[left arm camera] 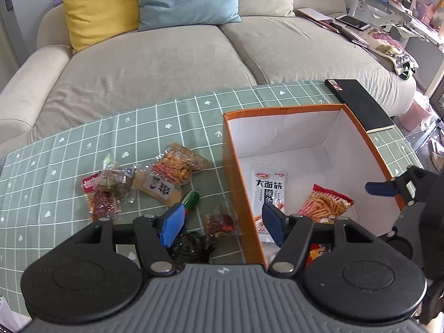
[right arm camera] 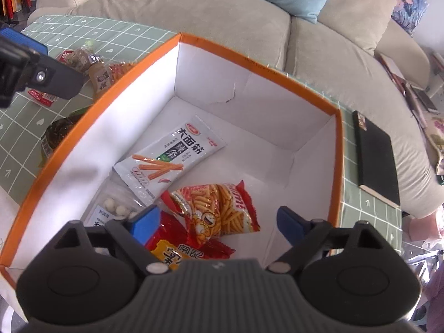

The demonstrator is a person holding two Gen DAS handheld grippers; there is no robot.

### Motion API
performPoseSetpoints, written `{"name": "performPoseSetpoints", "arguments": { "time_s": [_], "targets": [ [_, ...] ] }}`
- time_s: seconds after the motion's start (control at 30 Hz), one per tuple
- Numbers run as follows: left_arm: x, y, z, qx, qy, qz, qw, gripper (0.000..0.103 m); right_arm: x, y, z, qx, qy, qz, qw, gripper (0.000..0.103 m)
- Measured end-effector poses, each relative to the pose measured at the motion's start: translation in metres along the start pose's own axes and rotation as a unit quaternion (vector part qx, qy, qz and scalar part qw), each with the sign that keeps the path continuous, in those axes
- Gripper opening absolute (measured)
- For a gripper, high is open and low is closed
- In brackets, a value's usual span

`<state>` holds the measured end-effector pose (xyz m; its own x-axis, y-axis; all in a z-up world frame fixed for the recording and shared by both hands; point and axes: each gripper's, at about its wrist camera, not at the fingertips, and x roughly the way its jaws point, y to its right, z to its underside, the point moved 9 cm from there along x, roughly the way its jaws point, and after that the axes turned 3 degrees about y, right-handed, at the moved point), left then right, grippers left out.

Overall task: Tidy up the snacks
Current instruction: 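Open both tools and withdraw them from the box toward the remaining snacks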

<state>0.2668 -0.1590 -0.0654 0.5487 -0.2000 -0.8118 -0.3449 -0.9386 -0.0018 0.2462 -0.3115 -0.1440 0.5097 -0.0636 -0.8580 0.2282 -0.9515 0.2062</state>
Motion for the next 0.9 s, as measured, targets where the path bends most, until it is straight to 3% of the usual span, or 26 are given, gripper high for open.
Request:
{"name": "performPoseSetpoints", "arguments": {
  "time_s": [0.17,0.53,0.9],
  "targets": [
    [-0.013,-0.022,0.010,-0.009,0.014,-0.009,0.9998,0.075,-0.028,-0.012,-0.009,0.007,0.019,0.016,1.000,0.089],
    [-0.036,-0.088,0.040,-0.061,0.049,-0.016,0.9968,0.076,-0.097,-0.079,-0.047,0.050,0.126,0.011,0.991,0.090],
    [-0.029,-0.151,0.109,-0.091,0.035,-0.039,0.9945,0.076,-0.096,-0.162,-0.045,0.069,0.167,-0.008,0.983,0.090]
  ]
}}
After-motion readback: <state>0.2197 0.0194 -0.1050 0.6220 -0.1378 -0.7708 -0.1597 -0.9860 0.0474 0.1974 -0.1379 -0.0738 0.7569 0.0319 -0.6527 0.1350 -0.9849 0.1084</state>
